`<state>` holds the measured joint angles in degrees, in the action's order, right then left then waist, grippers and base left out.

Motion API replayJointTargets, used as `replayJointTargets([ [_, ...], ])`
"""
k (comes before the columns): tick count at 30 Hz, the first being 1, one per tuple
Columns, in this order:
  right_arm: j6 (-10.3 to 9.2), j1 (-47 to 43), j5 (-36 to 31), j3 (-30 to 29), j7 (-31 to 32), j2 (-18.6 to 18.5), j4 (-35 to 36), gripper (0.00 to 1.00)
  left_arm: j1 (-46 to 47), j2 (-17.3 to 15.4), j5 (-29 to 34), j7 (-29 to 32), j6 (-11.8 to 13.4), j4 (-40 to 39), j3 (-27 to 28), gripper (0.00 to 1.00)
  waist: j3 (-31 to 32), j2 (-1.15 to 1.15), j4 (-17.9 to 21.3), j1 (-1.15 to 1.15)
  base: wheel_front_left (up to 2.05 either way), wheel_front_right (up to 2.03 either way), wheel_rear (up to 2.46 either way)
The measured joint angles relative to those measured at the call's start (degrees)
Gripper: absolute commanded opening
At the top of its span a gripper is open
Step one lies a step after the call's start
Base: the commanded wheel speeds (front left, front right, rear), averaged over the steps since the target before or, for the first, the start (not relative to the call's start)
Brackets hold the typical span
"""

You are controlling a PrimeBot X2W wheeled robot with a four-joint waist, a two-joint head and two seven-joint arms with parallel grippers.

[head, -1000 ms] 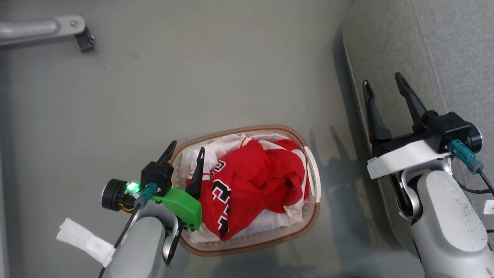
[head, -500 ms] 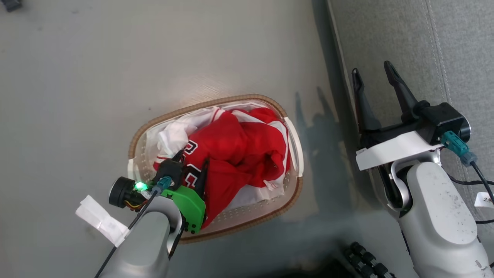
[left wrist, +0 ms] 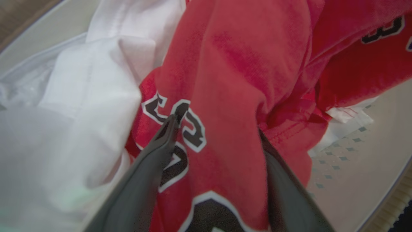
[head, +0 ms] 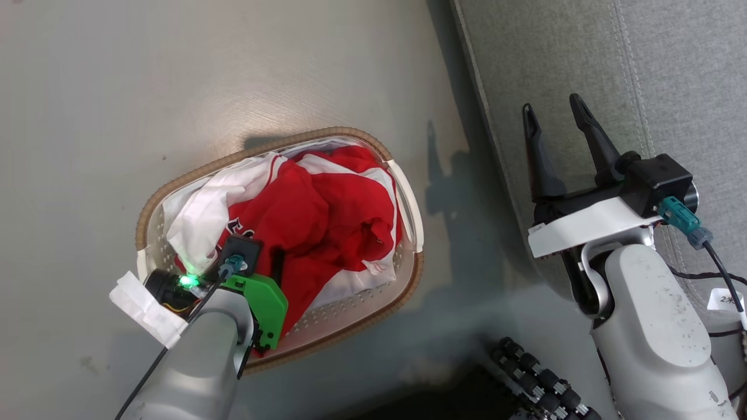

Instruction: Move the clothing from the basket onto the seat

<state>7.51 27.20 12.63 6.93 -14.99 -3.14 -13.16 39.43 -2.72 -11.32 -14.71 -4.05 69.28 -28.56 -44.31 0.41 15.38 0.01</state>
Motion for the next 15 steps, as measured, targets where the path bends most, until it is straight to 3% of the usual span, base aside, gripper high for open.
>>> replayJointTargets([
  [3,0.0,0.18,0.07,0.15,0.0,0.1,-0.14,1.0,0.66,0.01,-1.29,0.92,-0.98,1.44,-0.77,1.0,-0.34,0.0,0.83,0.0,0.0,0.0,0.0],
  [4,0.0,0.18,0.22,0.19,0.0,0.11,-0.27,1.0,0.73,0.01,-1.91,1.12,-1.32,1.59,-1.0,0.03,-0.35,0.0,1.02,0.0,0.0,0.0,0.0],
  [15,0.0,0.08,1.05,0.21,0.0,0.24,-1.4,1.0,-1.37,-0.02,-6.05,-0.09,-2.09,-1.3,-3.56,0.0,3.79,0.0,0.44,0.0,0.0,0.0,0.0],
])
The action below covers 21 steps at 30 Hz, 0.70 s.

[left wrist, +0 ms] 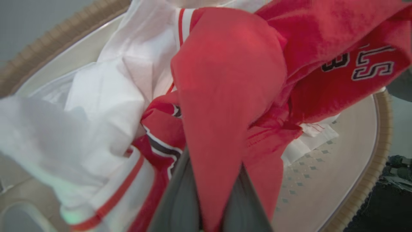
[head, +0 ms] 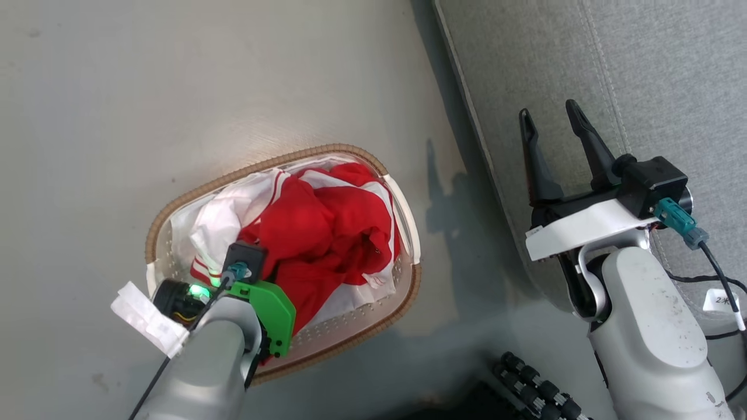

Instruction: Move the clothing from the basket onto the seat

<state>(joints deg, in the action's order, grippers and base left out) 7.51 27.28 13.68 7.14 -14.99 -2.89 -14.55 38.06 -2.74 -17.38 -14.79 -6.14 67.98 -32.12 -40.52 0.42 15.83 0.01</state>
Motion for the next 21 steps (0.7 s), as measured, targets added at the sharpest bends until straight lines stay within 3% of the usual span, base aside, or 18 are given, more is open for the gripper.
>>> replayJointTargets([
  [21,0.0,-9.15,-1.65,0.81,0.0,-1.44,-4.0,1.0,-14.81,-0.08,-4.15,-0.24,0.52,-28.72,2.16,0.0,18.88,0.0,-6.89,-0.01,0.0,0.0,0.0],
])
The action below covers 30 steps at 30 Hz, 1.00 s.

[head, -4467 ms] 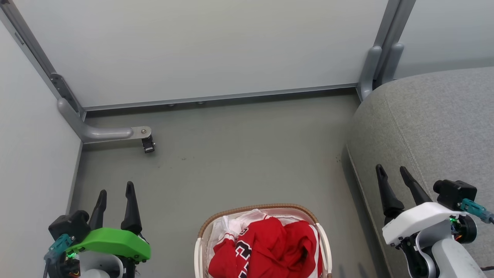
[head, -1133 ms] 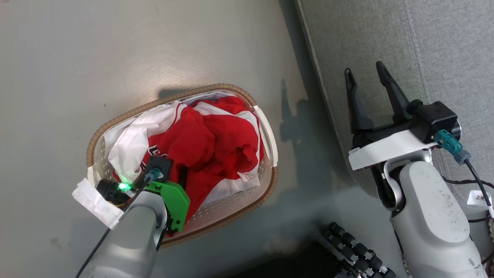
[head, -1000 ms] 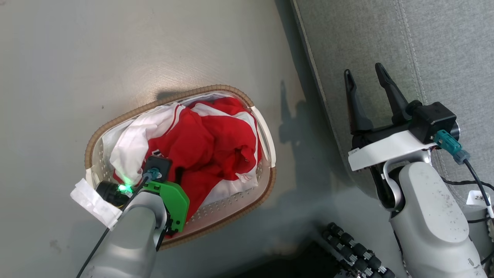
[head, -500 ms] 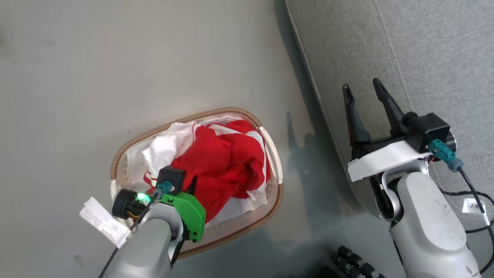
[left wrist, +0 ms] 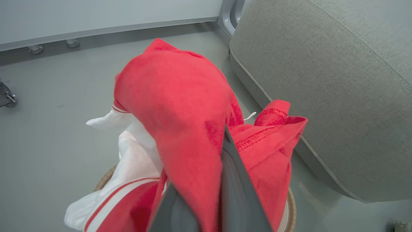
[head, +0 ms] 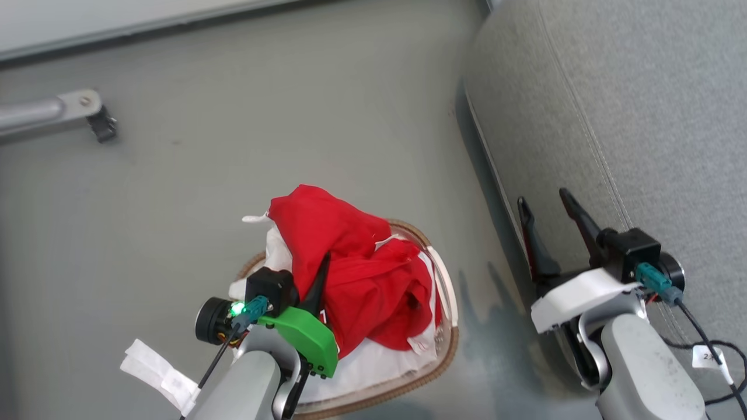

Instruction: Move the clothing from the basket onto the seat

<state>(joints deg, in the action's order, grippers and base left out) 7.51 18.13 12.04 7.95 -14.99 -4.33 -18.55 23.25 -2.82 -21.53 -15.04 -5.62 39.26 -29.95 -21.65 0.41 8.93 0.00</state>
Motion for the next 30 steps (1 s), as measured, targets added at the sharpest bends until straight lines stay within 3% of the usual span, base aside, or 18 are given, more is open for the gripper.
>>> replayJointTargets([
  [17,0.0,-9.29,0.21,3.32,0.0,0.0,-3.11,1.0,-4.18,0.02,-1.31,-0.01,-0.43,-19.98,2.68,0.0,14.95,0.0,-7.11,0.0,0.0,0.0,0.0],
  [25,0.0,-10.88,0.54,8.67,-0.01,-0.94,-3.28,1.0,-6.39,0.01,-1.38,-0.08,-0.44,-22.34,2.71,0.0,19.76,0.0,-8.38,0.0,0.0,0.0,0.0],
  [30,0.0,-9.21,0.67,16.02,-0.01,-3.36,2.82,1.0,-6.86,0.01,-1.43,-0.08,-0.41,-22.27,2.53,0.0,20.53,0.0,-8.68,0.0,0.0,0.0,0.0],
])
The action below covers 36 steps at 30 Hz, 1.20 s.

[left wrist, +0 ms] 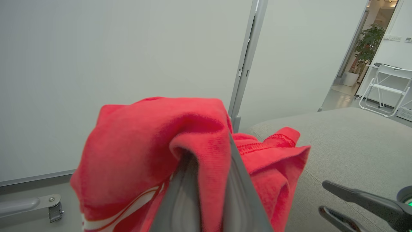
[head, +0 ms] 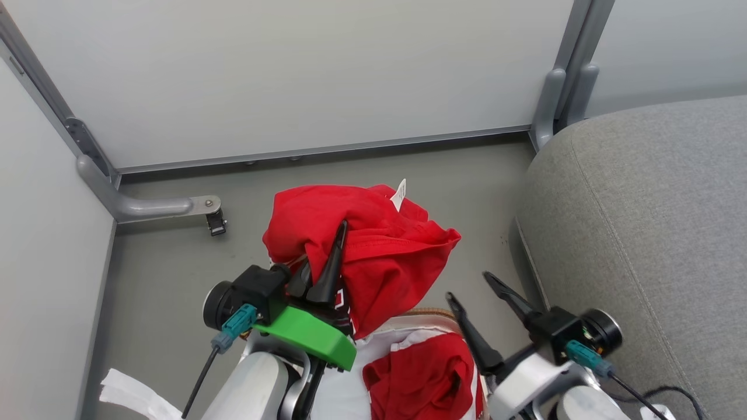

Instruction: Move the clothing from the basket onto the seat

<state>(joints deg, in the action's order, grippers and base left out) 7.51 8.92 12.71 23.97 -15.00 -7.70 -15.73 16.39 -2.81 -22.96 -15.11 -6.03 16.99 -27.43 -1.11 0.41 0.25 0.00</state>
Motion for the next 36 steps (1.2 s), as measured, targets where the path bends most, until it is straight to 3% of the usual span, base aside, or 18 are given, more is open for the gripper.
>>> replayJointTargets([
  [5,0.02,5.93,0.44,9.2,0.0,-4.5,6.49,1.0,-0.5,0.01,-0.02,0.0,0.08,0.18,-0.4,0.0,-0.31,0.0,0.35,0.0,0.0,0.0,0.0],
  [11,0.02,13.04,1.04,17.57,0.0,-7.4,6.9,1.0,-0.53,0.01,0.11,0.0,0.08,0.68,-1.7,0.0,-0.37,0.0,0.22,0.0,0.0,0.0,0.0],
  [18,0.02,20.95,4.33,26.58,0.01,-7.81,-3.5,1.0,-0.51,0.0,-0.21,0.0,-0.01,0.18,-5.46,0.0,-0.07,0.0,-1.41,0.0,0.0,0.0,0.0],
  [26,0.02,24.03,10.72,33.68,0.01,-4.6,-13.14,1.0,-0.54,-0.01,-1.25,0.0,-0.51,-0.25,-8.53,0.0,0.33,0.0,-3.54,0.0,0.0,0.0,0.0],
  [27,0.02,24.53,11.35,34.16,0.0,-4.26,-13.49,0.84,-0.55,-0.01,-1.53,0.0,-0.54,-0.27,-8.88,0.0,0.36,0.0,-3.78,0.0,0.0,0.0,0.0],
  [29,0.02,24.8,12.67,34.22,0.0,-3.88,-13.63,0.04,-0.55,-0.01,-1.72,0.0,-0.6,-0.27,-9.38,0.0,0.41,0.0,-4.15,0.0,0.0,0.0,0.0],
  [30,0.02,24.81,12.9,34.3,0.0,-3.88,-13.7,0.0,-0.57,-0.01,-1.86,0.0,-0.6,-0.26,-9.5,0.0,0.42,0.0,-4.28,0.0,0.0,0.0,0.0],
  [36,0.02,24.26,13.3,29.96,0.0,-3.98,-12.02,0.0,-0.67,0.01,-2.04,-0.01,-0.73,0.04,-8.79,0.0,0.4,0.0,-4.02,0.0,0.0,0.0,0.0],
])
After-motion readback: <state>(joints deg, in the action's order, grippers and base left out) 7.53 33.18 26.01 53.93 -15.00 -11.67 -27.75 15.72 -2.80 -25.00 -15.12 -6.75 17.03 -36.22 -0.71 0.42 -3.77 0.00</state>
